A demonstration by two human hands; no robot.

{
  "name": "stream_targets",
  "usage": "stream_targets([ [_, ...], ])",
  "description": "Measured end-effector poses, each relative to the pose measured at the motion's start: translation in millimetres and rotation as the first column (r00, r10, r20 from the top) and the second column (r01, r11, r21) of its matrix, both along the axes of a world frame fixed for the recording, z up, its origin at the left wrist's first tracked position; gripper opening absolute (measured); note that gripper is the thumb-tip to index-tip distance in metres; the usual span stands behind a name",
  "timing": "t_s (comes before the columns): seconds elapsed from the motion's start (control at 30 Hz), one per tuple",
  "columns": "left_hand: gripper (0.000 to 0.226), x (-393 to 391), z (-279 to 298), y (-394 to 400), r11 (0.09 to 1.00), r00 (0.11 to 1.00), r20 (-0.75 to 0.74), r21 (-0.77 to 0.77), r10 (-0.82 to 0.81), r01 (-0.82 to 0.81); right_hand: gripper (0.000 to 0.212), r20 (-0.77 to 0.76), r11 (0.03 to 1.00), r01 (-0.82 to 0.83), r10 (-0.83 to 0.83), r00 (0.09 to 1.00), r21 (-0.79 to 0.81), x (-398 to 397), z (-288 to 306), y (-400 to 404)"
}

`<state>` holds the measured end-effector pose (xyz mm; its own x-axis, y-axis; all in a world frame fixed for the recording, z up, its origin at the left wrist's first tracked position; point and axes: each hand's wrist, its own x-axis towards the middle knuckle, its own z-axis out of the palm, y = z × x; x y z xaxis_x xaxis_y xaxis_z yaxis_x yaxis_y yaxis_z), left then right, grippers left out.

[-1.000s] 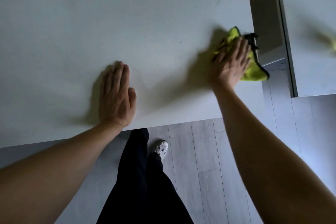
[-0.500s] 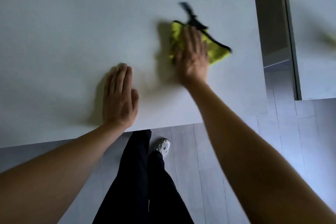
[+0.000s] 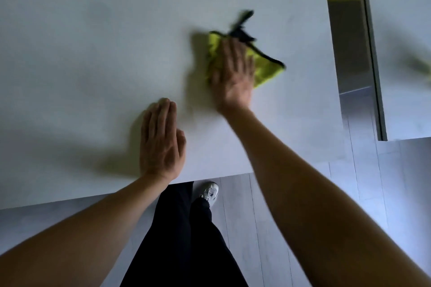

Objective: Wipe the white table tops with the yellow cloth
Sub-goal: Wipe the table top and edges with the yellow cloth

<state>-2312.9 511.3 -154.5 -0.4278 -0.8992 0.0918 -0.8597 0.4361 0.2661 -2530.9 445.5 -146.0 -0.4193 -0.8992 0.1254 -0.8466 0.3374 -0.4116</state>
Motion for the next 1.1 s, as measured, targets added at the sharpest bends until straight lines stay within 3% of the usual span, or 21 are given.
stream_targets([
  [0.1,0.062,-2,4,-1,1.0,0.999,-0.032,-0.01,0.018,-0.018,0.057,-0.007,0.972,-0.232,0.232,0.973,-0.021,46,6,-18],
  [0.23,0.06,-3,10,-21,0.999,0.999,-0.047,-0.024,-0.025,0.024,0.056,-0.043,0.948,-0.317,0.316,0.948,-0.005,20,1,-17],
  [0.4,0.067,-13,10,-84,0.992,0.992,-0.023,0.004,-0.126,0.126,0.059,-0.012,0.997,0.076,-0.076,0.997,0.017,-74,-5,-22],
  [0.53,0.066,-27,7,-141,0.992,0.992,0.016,0.004,-0.124,0.124,0.063,-0.026,0.932,0.341,-0.34,0.94,0.122,-157,3,-17],
  [0.67,0.064,-33,11,-197,0.997,0.995,0.056,0.009,-0.081,0.081,0.062,-0.007,0.86,0.501,-0.502,0.865,0.099,-156,5,-27],
  [0.77,0.064,-38,11,-201,0.997,0.996,0.057,-0.009,-0.071,0.072,0.065,-0.044,0.926,0.371,-0.369,0.928,0.071,-117,2,-50],
  [0.87,0.063,-39,10,-201,0.997,0.997,0.031,-0.012,-0.075,0.076,0.061,0.006,0.999,0.042,-0.042,0.999,-0.012,-43,1,-84],
  [0.97,0.063,-36,8,-205,0.995,0.996,0.019,-0.048,-0.085,0.086,0.059,-0.012,0.983,-0.185,0.184,0.983,-0.016,21,7,-104],
  [1.1,0.06,-36,7,-204,0.994,0.996,0.009,-0.056,-0.093,0.093,0.058,-0.019,0.957,-0.29,0.29,0.957,0.011,1,5,-104],
])
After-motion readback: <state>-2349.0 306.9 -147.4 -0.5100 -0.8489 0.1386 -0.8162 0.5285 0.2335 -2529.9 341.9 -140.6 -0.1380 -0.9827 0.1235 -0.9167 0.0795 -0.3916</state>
